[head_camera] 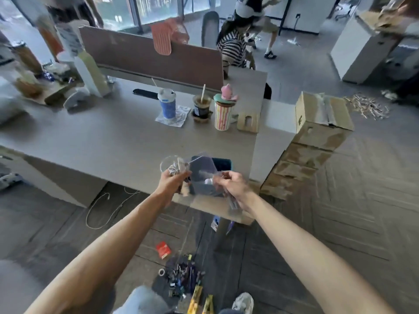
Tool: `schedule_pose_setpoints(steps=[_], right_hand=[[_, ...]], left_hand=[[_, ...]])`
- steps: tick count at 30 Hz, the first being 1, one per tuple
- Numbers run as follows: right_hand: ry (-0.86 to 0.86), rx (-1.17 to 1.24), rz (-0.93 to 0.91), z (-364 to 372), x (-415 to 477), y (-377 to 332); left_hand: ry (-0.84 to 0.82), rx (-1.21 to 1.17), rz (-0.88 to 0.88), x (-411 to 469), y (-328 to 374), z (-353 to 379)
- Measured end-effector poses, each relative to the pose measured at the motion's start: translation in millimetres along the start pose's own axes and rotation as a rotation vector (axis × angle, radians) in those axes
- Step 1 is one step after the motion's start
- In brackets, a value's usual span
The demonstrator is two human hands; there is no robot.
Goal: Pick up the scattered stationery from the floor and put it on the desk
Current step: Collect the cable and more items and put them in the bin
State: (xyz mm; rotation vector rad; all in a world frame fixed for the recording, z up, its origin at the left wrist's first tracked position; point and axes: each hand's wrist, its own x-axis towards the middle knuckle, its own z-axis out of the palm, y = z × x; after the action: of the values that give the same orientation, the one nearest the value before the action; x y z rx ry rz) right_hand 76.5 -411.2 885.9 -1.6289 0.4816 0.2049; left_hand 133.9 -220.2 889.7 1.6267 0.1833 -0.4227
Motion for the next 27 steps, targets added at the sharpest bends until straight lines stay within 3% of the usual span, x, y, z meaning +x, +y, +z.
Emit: schedule_pose_setpoints(steps=[4, 9, 14, 21, 27], right_hand=[[0.088, -0.019, -0.007, -3, 29, -7], [0.370, -0.048, -0.092, -2, 58, -19], [0.483, -0.419, -0.219, -5, 92, -22], [0.367, -0.926, -0.403, -10, 108, -24], [0.261, -1.054, -0.445, -13, 121, -12]], left_hand=[[-0.028, 0.008, 0.002, 29, 2, 3], [-0.159, 0.074, 0.002, 68, 15, -12], [-0.190, 0.136, 0.019, 97, 32, -29], [-0.236, 0.206, 0.093, 106, 42, -27], [-0.248, 0.275, 0.090, 107, 33, -11]])
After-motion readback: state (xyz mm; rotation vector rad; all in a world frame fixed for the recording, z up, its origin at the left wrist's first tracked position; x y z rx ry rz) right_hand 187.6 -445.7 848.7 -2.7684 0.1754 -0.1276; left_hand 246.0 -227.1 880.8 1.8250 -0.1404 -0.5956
